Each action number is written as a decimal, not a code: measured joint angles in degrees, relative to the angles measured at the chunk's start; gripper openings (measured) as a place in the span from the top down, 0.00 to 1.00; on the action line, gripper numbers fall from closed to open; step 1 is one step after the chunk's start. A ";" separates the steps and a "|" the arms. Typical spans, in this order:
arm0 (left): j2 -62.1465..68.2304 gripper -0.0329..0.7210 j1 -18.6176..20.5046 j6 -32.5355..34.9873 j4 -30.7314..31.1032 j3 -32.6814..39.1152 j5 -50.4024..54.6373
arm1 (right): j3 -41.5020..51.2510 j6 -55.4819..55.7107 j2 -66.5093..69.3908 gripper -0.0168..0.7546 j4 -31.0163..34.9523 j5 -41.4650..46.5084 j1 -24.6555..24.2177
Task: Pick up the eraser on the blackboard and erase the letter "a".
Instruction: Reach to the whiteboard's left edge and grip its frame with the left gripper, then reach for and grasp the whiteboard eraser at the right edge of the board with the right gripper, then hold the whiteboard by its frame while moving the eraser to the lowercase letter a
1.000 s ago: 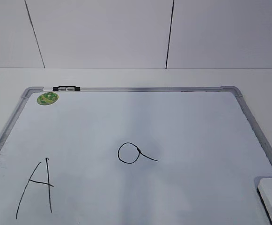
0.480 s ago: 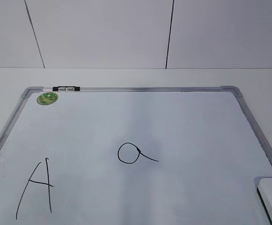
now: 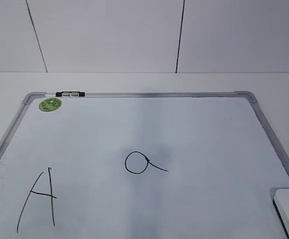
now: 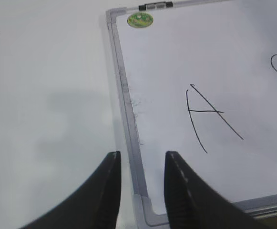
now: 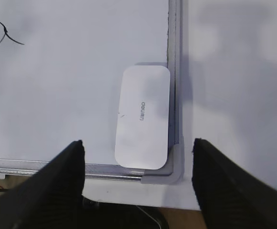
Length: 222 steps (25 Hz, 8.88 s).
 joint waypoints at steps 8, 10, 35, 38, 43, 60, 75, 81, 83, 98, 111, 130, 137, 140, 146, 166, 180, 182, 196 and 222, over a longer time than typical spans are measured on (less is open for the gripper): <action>14.31 0.65 0.00 -1.05 0.10 -0.48 -0.89 | -6.84 0.22 13.03 0.28 0.00 1.17 0.00; 18.33 0.65 0.00 -1.61 0.10 -1.33 -0.89 | -7.89 0.78 15.52 0.28 0.00 1.17 0.00; 71.08 0.65 0.00 -3.30 0.10 -27.11 -0.97 | -8.55 1.81 23.50 0.28 0.00 1.06 0.00; 76.64 0.65 0.00 -3.30 0.44 -30.78 -2.23 | -8.55 1.81 23.50 0.28 0.00 1.06 0.00; 84.50 0.65 0.00 -3.30 1.20 -35.65 -3.78 | -8.55 1.83 23.50 0.28 0.00 1.06 0.00; 98.56 0.65 0.00 -3.30 2.70 -38.92 -10.80 | -8.55 1.93 23.50 0.28 0.24 1.06 0.00; 103.51 0.65 0.00 -3.30 2.70 -39.05 -13.89 | -8.55 1.93 23.50 0.28 0.34 0.99 0.00; 103.51 0.65 0.00 -3.30 3.00 -39.05 -14.45 | -8.55 1.93 23.50 0.28 0.34 0.99 0.00; 103.51 0.65 0.00 -3.30 3.00 -39.05 -14.65 | -8.55 1.93 23.50 0.28 0.34 0.99 0.00; 104.93 0.65 0.00 -3.30 3.14 -39.90 -13.97 | -8.55 1.93 23.50 0.28 0.34 0.99 0.00; 105.01 0.93 0.00 -4.27 2.10 -40.01 -13.61 | -8.55 1.93 23.50 0.28 0.46 0.99 0.00; 105.06 0.93 0.00 -4.48 2.10 -40.01 -13.61 | -8.58 8.95 30.93 0.09 -5.96 0.79 8.71; 105.06 0.93 0.00 -4.48 2.06 -40.01 -13.61 | -8.58 10.32 36.37 0.09 -3.13 0.69 8.80; 105.06 0.93 0.00 -4.48 2.06 -40.01 -13.61 | -8.58 10.45 39.40 0.07 -3.13 0.55 8.80; 105.06 0.93 0.00 -4.48 1.97 -40.01 -13.61 | -8.58 10.45 45.56 0.08 -3.13 -0.10 8.80; 105.06 0.93 0.00 -4.48 1.97 -40.01 -13.61 | -0.92 10.45 50.31 0.09 -2.58 -16.78 9.32; 105.06 0.93 0.00 -4.48 1.97 -40.01 -13.61 | 1.79 10.55 56.40 0.09 -2.41 -21.69 9.32; 105.06 0.93 0.00 -4.48 1.97 -40.01 -13.61 | 1.79 10.55 57.77 0.09 -2.32 -21.81 9.32; 105.06 0.93 0.00 -4.48 1.94 -40.01 -13.61 | 1.79 10.55 60.29 0.25 -2.57 -22.03 9.32; 105.15 0.93 0.00 -4.48 1.85 -40.09 -13.61 | -3.91 10.76 60.43 0.28 -2.65 -15.48 9.32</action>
